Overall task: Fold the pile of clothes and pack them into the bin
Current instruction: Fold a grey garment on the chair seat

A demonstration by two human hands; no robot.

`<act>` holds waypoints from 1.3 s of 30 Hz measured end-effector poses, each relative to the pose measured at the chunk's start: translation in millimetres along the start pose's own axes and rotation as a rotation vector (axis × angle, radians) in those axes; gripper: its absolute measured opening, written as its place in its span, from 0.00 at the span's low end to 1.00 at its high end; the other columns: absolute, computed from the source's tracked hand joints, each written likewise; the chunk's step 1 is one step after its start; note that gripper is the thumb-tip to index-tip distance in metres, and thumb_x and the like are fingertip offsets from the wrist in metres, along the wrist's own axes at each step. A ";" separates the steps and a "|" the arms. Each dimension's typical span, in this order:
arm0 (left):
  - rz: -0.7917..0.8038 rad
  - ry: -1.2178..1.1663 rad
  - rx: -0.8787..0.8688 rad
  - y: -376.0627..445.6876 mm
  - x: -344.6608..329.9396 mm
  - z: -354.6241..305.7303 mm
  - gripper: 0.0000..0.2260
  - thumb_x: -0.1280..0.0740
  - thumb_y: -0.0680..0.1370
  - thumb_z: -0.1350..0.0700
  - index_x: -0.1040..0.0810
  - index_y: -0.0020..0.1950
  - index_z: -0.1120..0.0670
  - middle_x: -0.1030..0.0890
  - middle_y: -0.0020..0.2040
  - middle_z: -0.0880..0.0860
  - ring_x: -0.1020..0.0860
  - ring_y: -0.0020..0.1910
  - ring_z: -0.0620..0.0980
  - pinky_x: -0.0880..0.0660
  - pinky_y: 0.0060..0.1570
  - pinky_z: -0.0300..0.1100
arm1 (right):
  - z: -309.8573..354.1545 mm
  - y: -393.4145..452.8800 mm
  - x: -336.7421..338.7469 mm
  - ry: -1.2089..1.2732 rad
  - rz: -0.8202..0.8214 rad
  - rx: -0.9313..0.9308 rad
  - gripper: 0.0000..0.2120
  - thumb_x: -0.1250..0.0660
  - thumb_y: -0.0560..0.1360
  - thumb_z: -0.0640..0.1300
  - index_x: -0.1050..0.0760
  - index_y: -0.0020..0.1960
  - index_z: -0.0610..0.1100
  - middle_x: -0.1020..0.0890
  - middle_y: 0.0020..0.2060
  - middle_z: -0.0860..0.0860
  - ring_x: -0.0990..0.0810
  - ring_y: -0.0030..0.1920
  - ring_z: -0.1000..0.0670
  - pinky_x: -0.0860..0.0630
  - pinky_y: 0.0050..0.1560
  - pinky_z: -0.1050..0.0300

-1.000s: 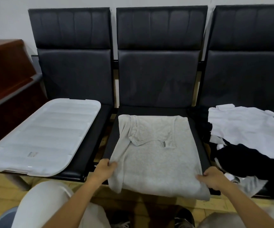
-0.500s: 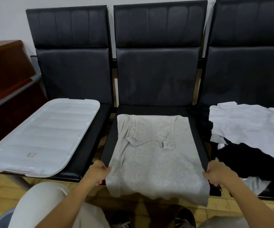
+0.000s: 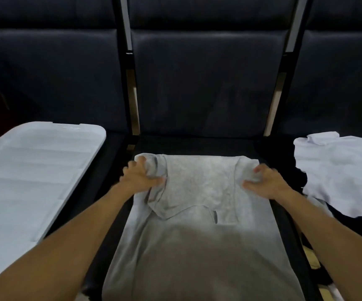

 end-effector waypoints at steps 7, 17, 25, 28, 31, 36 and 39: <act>0.047 0.360 -0.299 71.2 3.0 -29.2 0.34 0.27 0.67 0.34 0.31 0.68 0.46 0.29 0.63 0.50 0.32 0.65 0.56 0.37 0.63 0.55 | 28.2 88.3 -9.4 -0.187 0.003 0.236 0.40 0.25 0.64 0.66 0.32 0.71 0.55 0.29 0.67 0.50 0.32 0.69 0.45 0.34 0.70 0.41; -0.124 0.006 -0.643 79.4 80.9 -50.7 0.11 0.29 0.76 0.46 0.27 0.42 0.49 0.22 0.39 0.49 0.23 0.40 0.48 0.26 0.42 0.50 | 76.4 89.7 62.0 -0.180 -0.092 0.510 0.13 0.35 0.78 0.57 0.27 0.40 0.50 0.20 0.39 0.49 0.22 0.44 0.46 0.24 0.46 0.48; -0.274 -0.014 -0.768 -1.5 158.2 -63.7 0.07 0.27 0.76 0.51 0.22 0.48 0.52 0.20 0.44 0.48 0.21 0.43 0.44 0.22 0.45 0.47 | 106.1 7.1 131.7 -0.243 -0.265 0.683 0.15 0.32 0.74 0.61 0.31 0.40 0.52 0.24 0.33 0.49 0.23 0.35 0.46 0.25 0.37 0.45; -0.292 -0.021 -0.853 -51.2 136.2 -34.5 0.06 0.29 0.74 0.50 0.25 0.46 0.47 0.23 0.40 0.44 0.23 0.39 0.44 0.24 0.40 0.47 | 87.3 -44.6 112.8 -0.125 -0.282 0.777 0.12 0.30 0.73 0.59 0.30 0.40 0.54 0.25 0.30 0.53 0.25 0.31 0.51 0.26 0.34 0.48; -0.109 0.099 -0.825 -101.4 84.4 16.3 0.09 0.34 0.70 0.45 0.30 0.48 0.39 0.27 0.43 0.40 0.26 0.41 0.40 0.25 0.41 0.45 | 48.2 -94.9 63.4 -0.184 -0.100 0.806 0.12 0.31 0.74 0.59 0.31 0.40 0.56 0.26 0.31 0.54 0.27 0.30 0.55 0.26 0.35 0.49; 0.460 0.270 -0.660 -165.6 13.2 67.7 0.20 0.30 0.67 0.30 0.30 0.53 0.34 0.27 0.52 0.37 0.27 0.51 0.36 0.26 0.52 0.37 | -17.8 -149.3 -4.1 -0.510 0.495 0.516 0.22 0.32 0.68 0.70 0.24 0.53 0.57 0.23 0.49 0.59 0.23 0.48 0.59 0.22 0.51 0.57; 0.346 0.144 -0.691 -159.4 16.0 47.1 0.15 0.36 0.72 0.30 0.24 0.47 0.39 0.23 0.47 0.39 0.23 0.45 0.40 0.22 0.47 0.41 | -32.6 -135.5 -0.3 -0.350 0.200 0.381 0.18 0.37 0.70 0.71 0.27 0.46 0.57 0.21 0.46 0.57 0.21 0.46 0.56 0.22 0.50 0.53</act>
Point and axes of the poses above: each hand's wrist, its own y-axis towards the middle knuckle, its own x-axis out of the back of the hand, z = x × y, the point moved 3 cm from there along y, towards the middle knuckle
